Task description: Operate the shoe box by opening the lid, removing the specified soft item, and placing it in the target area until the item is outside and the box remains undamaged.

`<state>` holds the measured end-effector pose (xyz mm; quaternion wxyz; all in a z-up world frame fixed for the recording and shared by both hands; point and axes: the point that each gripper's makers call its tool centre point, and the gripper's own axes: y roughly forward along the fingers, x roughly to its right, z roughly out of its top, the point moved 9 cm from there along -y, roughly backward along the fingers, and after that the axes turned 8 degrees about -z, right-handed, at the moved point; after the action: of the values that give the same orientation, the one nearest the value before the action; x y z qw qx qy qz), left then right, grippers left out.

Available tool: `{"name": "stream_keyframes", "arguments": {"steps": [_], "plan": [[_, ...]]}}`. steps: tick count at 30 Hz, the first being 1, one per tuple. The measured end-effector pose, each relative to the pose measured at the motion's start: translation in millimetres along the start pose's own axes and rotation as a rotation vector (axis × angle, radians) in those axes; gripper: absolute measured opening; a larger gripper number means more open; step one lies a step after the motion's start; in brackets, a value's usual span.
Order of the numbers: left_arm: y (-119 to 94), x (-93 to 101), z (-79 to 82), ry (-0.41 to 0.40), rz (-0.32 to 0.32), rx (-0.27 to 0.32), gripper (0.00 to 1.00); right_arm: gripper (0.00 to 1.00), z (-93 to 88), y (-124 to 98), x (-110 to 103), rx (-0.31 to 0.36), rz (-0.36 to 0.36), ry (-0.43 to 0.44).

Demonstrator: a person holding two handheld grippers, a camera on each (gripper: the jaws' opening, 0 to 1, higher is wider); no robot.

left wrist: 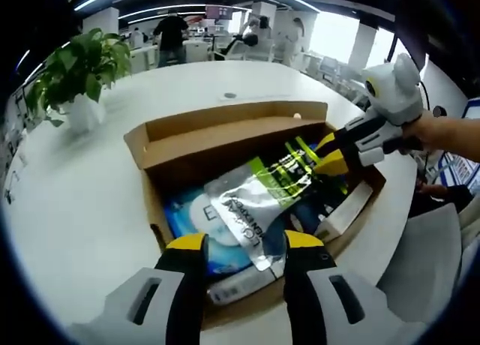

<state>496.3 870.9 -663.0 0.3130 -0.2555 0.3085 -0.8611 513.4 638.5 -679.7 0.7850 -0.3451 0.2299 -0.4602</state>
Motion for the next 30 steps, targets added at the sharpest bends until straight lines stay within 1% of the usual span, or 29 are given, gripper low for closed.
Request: {"name": "stream_keyframes", "arguments": {"steps": [5,10,12,14,16,24,30], "plan": [[-1.1,-1.1,-0.4,-0.004,0.001,0.002,0.38,0.19,-0.4,3.3,-0.7,-0.012,-0.001,0.006],[-1.0,-2.1,-0.2,-0.010,-0.001,0.007,0.37,0.19,0.2,7.6,-0.7,-0.035,0.005,0.034],[-0.4,-2.0,-0.1,-0.012,-0.001,0.007,0.37,0.17,0.0,8.3,-1.2,-0.042,0.006,0.034],[0.3,-1.9,-0.5,-0.014,-0.003,0.007,0.37,0.15,-0.3,9.0,-2.8,-0.047,0.012,0.025],[1.2,-1.8,-1.0,-0.016,-0.004,0.005,0.36,0.14,-0.2,8.9,-3.2,-0.050,0.002,0.015],[4.8,-2.3,-4.0,-0.019,-0.005,-0.012,0.34,0.01,-0.7,7.3,-3.5,-0.049,-0.012,-0.005],[7.4,-2.2,-4.8,-0.019,-0.007,-0.024,0.33,0.00,-2.7,5.0,-4.8,-0.054,-0.029,-0.065]]}}
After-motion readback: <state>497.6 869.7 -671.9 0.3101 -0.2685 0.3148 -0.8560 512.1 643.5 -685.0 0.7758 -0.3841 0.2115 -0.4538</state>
